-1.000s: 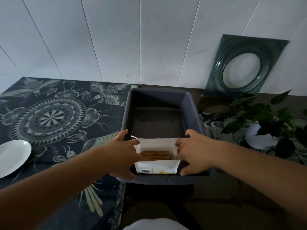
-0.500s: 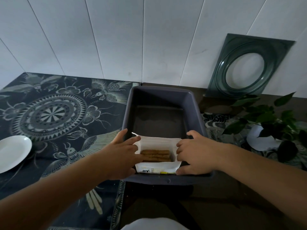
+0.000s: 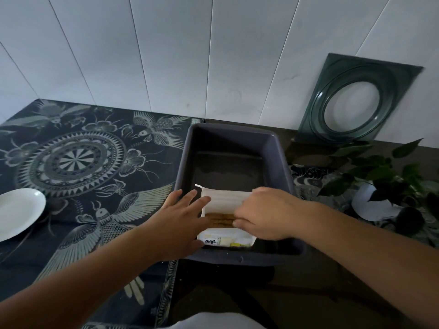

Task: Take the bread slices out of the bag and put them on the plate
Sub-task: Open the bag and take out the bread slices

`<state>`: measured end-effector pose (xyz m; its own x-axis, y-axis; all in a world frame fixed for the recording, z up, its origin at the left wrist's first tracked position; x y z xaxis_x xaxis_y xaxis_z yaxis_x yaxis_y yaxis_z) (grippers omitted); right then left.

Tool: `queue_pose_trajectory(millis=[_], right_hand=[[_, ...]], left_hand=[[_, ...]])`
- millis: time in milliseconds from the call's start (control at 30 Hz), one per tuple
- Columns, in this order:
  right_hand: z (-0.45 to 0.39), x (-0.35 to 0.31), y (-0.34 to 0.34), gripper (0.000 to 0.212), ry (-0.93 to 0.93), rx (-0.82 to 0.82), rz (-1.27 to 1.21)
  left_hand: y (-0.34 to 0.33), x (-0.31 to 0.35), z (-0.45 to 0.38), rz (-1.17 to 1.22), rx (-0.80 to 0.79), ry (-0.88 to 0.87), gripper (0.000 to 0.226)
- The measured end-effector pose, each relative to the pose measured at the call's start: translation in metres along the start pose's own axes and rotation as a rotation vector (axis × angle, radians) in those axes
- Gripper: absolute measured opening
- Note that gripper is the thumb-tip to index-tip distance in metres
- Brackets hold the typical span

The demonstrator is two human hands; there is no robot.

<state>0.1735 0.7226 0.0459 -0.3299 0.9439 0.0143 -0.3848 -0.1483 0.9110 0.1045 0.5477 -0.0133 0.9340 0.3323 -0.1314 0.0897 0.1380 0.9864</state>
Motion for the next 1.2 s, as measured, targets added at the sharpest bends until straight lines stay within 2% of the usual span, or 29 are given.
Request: queue_pose_trajectory(millis=[100, 200, 300, 400, 533, 600, 700, 767, 833, 900, 1000, 1100, 1200], right_hand=[[-0.033, 0.0, 0.015, 0.027, -0.072, 0.001, -0.026], [-0.074, 0.002, 0.008, 0.024, -0.149, -0.247, -0.087], [-0.102, -0.001, -0.016, 0.03, -0.225, -0.449, -0.06], [-0.125, 0.003, -0.038, 0.041, -0.287, -0.544, -0.101], [-0.139, 0.015, -0.062, 0.041, -0.319, -0.641, -0.091], [-0.143, 0.011, -0.073, 0.047, -0.304, -0.612, -0.146], [-0.151, 0.002, -0.084, 0.045, -0.305, -0.477, -0.273], [-0.153, 0.001, -0.087, 0.039, -0.345, -0.398, -0.378], [-0.152, 0.005, -0.086, 0.024, -0.365, -0.334, -0.468], [-0.148, 0.008, -0.085, 0.017, -0.364, -0.313, -0.53], [-0.139, 0.008, -0.083, 0.03, -0.346, -0.309, -0.513], [-0.129, 0.004, -0.081, 0.029, -0.315, -0.254, -0.465], [-0.119, 0.001, -0.076, 0.036, -0.296, -0.189, -0.408]], left_hand=[[0.0, 0.0, -0.001, 0.052, 0.006, 0.027, 0.042], [0.002, -0.001, 0.0, 0.087, 0.007, 0.052, 0.037], [0.004, 0.0, 0.001, 0.12, 0.014, 0.063, 0.039], [0.005, 0.003, 0.002, 0.136, 0.007, 0.067, 0.041], [0.002, 0.002, 0.002, 0.159, 0.008, 0.085, 0.04], [-0.001, 0.001, 0.001, 0.163, 0.012, 0.092, 0.042], [-0.005, 0.002, -0.001, 0.205, 0.048, 0.099, 0.039], [-0.006, 0.002, -0.002, 0.23, 0.068, 0.105, 0.037], [-0.007, 0.002, -0.003, 0.256, 0.077, 0.114, 0.04], [-0.007, 0.003, -0.004, 0.28, 0.089, 0.119, 0.042], [-0.007, 0.005, -0.006, 0.338, 0.131, 0.121, 0.041], [-0.011, 0.01, -0.009, 0.387, 0.152, 0.12, 0.043], [-0.018, 0.014, -0.011, 0.445, 0.185, 0.119, 0.049]])
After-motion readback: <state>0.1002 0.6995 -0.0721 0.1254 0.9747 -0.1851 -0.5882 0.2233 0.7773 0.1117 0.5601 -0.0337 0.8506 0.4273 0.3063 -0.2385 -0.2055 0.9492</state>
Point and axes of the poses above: each hand's wrist, its own z-axis away from the middle knuckle, its own y-axis out of the back of the hand, x = y × z, the point moved 3 cm from there along -z, towards the middle knuckle, and after that the axes turned 3 degrees about -x, right-handed, at the moved point
